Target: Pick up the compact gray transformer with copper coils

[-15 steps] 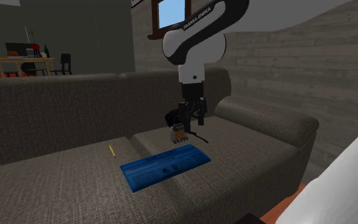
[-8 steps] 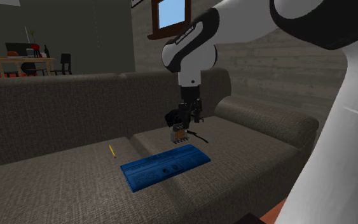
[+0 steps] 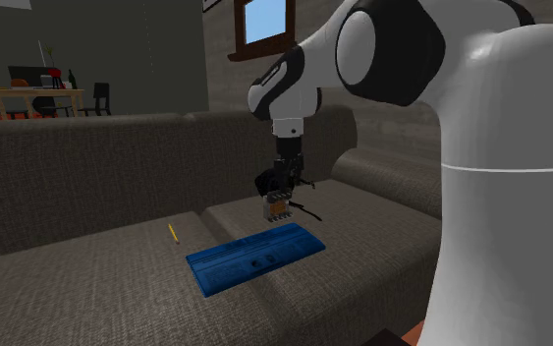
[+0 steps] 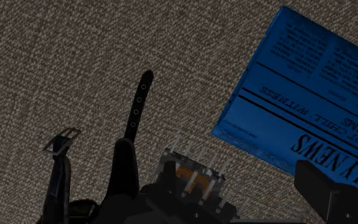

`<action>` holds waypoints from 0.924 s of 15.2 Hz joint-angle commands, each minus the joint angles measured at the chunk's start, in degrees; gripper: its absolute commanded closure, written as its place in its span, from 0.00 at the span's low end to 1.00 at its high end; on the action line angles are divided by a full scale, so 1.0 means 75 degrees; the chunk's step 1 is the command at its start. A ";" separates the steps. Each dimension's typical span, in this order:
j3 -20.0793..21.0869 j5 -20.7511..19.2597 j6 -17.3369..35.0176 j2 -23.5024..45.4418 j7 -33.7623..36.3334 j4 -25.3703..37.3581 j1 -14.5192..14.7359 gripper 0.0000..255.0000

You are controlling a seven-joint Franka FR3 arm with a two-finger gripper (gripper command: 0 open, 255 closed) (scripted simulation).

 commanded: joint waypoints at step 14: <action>0.0027 0.0309 0.0603 0.1079 -0.0461 0.0537 -0.0223 1.00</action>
